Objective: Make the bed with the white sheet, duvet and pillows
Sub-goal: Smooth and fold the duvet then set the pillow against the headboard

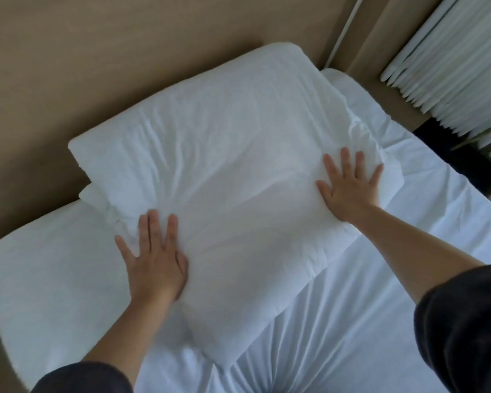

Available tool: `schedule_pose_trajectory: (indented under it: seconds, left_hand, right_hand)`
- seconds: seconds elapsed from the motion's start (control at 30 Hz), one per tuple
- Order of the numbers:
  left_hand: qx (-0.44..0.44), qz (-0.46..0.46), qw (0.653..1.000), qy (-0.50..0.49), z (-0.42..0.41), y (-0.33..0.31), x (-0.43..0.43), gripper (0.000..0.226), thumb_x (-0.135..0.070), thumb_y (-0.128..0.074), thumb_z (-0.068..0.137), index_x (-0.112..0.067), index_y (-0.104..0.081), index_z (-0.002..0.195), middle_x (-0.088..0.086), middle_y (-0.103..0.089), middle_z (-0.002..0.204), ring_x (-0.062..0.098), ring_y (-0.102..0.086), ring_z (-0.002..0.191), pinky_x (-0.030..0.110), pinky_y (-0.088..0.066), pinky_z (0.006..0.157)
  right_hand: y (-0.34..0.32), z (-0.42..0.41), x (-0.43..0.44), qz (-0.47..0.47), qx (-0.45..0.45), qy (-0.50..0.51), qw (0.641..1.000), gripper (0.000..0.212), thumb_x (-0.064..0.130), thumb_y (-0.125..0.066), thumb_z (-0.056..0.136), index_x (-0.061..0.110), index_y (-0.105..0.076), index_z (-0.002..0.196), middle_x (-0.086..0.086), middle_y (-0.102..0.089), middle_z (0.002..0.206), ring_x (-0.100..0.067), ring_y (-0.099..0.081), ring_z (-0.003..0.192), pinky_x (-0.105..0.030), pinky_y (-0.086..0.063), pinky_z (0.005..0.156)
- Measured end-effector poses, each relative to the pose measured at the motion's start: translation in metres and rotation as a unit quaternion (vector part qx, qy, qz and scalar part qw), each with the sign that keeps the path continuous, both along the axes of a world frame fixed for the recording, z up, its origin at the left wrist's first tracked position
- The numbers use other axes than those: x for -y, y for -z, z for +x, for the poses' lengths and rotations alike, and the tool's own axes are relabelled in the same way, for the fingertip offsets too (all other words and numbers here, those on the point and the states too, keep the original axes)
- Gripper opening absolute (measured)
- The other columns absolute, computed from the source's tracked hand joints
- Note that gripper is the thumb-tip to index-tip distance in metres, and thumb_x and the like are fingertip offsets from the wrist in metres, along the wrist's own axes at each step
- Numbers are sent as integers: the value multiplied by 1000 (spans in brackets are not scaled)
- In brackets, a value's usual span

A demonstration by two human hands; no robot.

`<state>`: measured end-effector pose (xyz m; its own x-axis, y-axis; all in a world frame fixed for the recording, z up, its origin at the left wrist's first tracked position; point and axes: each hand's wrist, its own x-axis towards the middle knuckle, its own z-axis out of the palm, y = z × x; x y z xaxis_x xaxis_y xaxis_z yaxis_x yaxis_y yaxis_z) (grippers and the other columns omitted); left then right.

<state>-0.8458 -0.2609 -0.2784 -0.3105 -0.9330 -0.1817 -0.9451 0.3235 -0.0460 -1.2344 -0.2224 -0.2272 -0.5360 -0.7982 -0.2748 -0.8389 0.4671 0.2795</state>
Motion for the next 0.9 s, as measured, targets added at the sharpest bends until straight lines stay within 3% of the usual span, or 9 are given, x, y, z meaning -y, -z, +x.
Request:
schedule_pose_trajectory:
  seconds: [0.13, 0.3, 0.37, 0.47, 0.63, 0.73, 0.9]
  left_hand:
    - [38, 52, 998, -25, 49, -13, -5, 69, -34, -23, 99, -14, 17, 152, 15, 21, 159, 34, 14, 147, 66, 1, 113]
    - [29, 78, 994, 67, 92, -43, 2, 77, -36, -35, 97, -14, 14, 153, 10, 21, 160, 30, 13, 148, 60, -5, 116]
    - [31, 87, 990, 104, 108, -57, 3, 75, -37, -33, 98, -16, 13, 153, 9, 21, 160, 29, 16, 148, 58, -2, 117]
    - [43, 98, 986, 130, 146, -76, 2, 70, -41, -27, 99, -17, 10, 154, 11, 17, 160, 31, 16, 147, 58, -3, 117]
    - [94, 137, 980, 111, 226, -105, -25, 73, -53, -20, 99, -18, 13, 153, 12, 18, 160, 33, 18, 147, 59, -1, 117]
    - [97, 139, 982, 85, 254, -128, -60, 76, -60, -18, 97, -18, 11, 154, 11, 15, 161, 32, 15, 148, 59, -3, 116]
    - [70, 123, 990, 30, 298, -175, -134, 79, -64, -13, 94, -19, 14, 153, 11, 14, 161, 32, 12, 148, 57, -4, 117]
  right_hand:
    - [-24, 49, -23, -23, 40, 131, 990, 67, 59, -9, 97, 30, 7, 155, -5, 16, 163, -36, 14, 148, -68, 4, 113]
    - [-27, 188, -19, -61, 146, -51, 986, 64, 64, -7, 93, 44, 4, 153, 2, 15, 163, -33, 14, 149, -65, 5, 114]
    - [-16, 257, -22, -4, 158, -145, 977, 74, 68, 7, 81, 46, 2, 152, 3, 17, 163, -34, 17, 148, -66, 9, 113]
    - [0, 329, -41, 95, 159, -258, 948, 87, 69, 13, 72, 46, -10, 153, 3, 18, 162, -31, 20, 148, -63, 16, 112]
    - [-24, 378, -73, 72, 148, -198, 966, 83, 69, 15, 75, 43, 6, 153, 2, 19, 162, -30, 20, 148, -63, 11, 114]
    - [-50, 406, -93, 49, 117, -186, 974, 69, 65, 4, 89, 40, 11, 153, -1, 21, 162, -32, 21, 147, -64, 9, 114]
    - [-102, 467, -138, 34, 126, -198, 971, 64, 60, -9, 97, 36, 13, 153, -3, 22, 161, -33, 19, 148, -63, 10, 115]
